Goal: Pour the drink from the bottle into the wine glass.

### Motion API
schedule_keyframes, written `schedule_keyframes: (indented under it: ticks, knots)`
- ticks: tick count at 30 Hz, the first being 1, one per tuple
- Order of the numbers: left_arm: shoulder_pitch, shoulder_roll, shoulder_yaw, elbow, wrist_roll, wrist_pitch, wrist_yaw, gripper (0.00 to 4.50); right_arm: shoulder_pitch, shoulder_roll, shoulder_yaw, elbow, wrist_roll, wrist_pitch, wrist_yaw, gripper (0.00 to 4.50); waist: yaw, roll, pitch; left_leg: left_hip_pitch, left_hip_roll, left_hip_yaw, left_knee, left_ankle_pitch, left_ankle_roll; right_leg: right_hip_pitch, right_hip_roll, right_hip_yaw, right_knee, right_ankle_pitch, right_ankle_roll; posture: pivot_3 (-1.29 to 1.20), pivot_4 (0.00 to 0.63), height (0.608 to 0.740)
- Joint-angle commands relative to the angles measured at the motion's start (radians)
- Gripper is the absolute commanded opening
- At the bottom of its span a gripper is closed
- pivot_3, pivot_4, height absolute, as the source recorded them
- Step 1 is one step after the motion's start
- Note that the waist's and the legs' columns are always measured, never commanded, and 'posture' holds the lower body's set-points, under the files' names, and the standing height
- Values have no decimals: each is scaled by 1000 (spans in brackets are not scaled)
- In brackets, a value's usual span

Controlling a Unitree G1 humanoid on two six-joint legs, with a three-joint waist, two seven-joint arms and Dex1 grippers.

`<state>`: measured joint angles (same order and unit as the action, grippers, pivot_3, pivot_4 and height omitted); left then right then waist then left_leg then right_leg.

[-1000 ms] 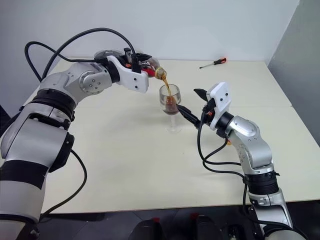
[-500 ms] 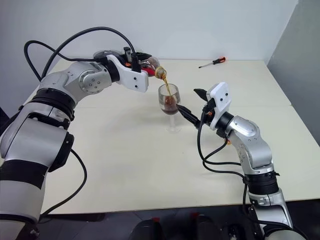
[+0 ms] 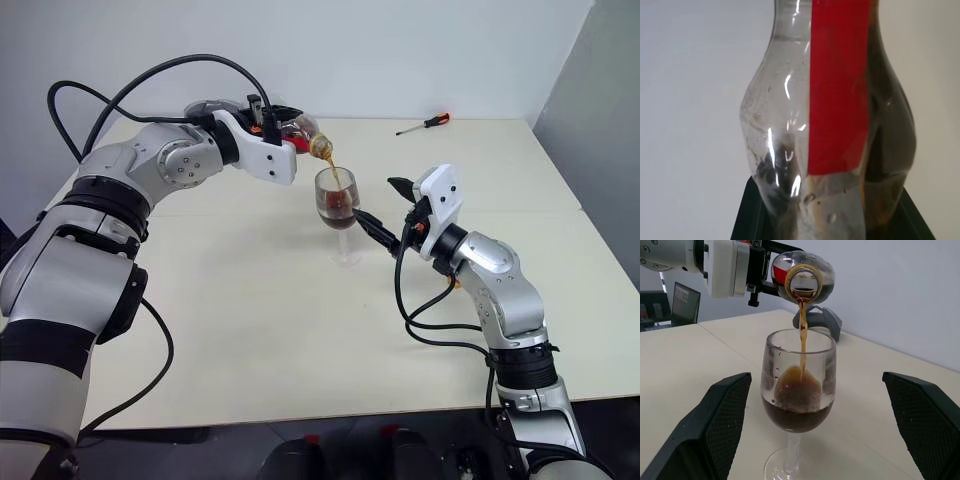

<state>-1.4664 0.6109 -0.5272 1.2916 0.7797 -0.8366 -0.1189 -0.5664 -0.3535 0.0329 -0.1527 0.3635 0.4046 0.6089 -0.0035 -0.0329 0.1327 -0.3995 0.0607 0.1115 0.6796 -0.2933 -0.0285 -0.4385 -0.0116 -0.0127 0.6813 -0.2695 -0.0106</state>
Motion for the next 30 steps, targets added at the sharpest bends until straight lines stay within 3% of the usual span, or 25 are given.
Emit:
schedule_keyframes:
  ticks: [1, 18, 30]
  knots:
    - [-45, 17, 9, -10, -9, 0, 20, 1036, -15, -5, -15, -20, -1, -18, 3, 4500, 0, 0, 0, 0, 0, 0, 0, 0, 0, 0, 0, 0, 0, 0, 0, 0, 150, 740]
    - [-7, -2, 49, -3, -74, 20, -50, 1036, -10, -8, -18, -25, 1, -13, 1, 4500, 0, 0, 0, 0, 0, 1, 0, 0, 0, 0, 0, 0, 0, 0, 0, 0, 150, 740]
    - [71, -49, 162, -27, -244, 66, -204, 1036, -5, -7, -14, -26, -2, -13, -1, 4500, -2, 0, 0, 0, 0, 1, 0, 0, 0, 0, 0, 0, 0, 0, 0, 0, 150, 740]
